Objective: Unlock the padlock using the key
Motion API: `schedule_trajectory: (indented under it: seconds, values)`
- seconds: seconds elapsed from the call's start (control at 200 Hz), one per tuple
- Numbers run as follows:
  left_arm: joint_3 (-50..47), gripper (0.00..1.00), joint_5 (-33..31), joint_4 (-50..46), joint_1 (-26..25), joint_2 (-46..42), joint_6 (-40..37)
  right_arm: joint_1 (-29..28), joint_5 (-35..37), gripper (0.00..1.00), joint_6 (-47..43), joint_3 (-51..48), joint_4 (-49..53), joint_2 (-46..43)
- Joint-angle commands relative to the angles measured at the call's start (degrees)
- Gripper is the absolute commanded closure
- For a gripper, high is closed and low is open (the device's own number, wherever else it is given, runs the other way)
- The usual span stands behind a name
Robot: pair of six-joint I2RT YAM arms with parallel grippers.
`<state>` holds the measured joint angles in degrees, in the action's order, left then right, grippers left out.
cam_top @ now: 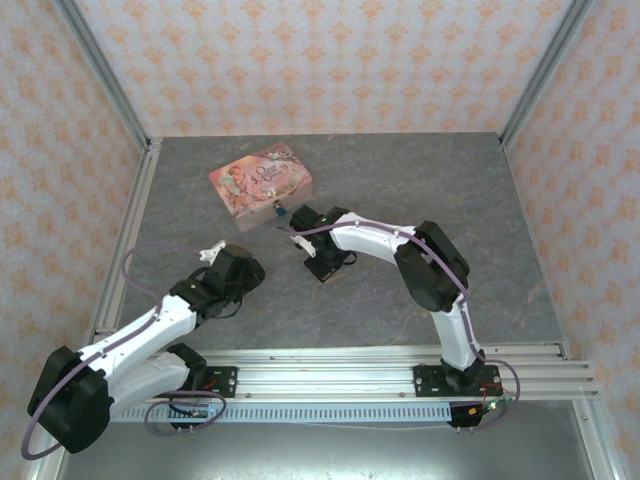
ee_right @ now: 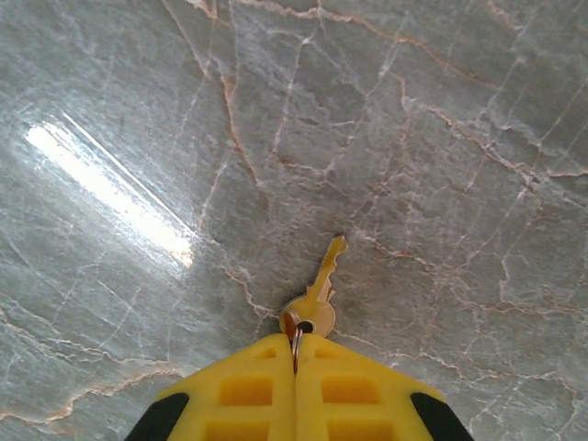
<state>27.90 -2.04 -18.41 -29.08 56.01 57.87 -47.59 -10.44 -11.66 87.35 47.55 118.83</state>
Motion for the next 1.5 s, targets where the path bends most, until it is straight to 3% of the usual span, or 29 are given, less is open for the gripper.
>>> schedule_trajectory:
  seconds: [0.0,0.325,1.001,1.286,1.491]
  values:
    - [-0.65,0.52,-2.57,-1.80,0.42,-1.25,-0.99,-0.47,0.72,0.98,-1.59,-0.31,1.63,0.98]
    - [-0.34,0.47,-1.03,-1.35,1.10,-0.81,-2.57,-0.48,0.09,1.00,-5.93,-2.67,-1.44,-2.34]
    - [-9.94,0.32,18.04,15.31,9.96,-6.44,-3.60,-0.48,-3.54,1.00,-8.18,-8.04,-10.55,-11.13]
    - [-5.92,0.35,27.00,19.49,10.54,-4.48,-5.35,-0.48,-10.48,1.00,-6.11,-11.64,-15.92,-19.42]
    - [-0.13,0.51,31.81,20.86,10.54,0.47,-4.52,-0.47,-13.20,1.00,-5.15,-13.77,-18.54,-24.34]
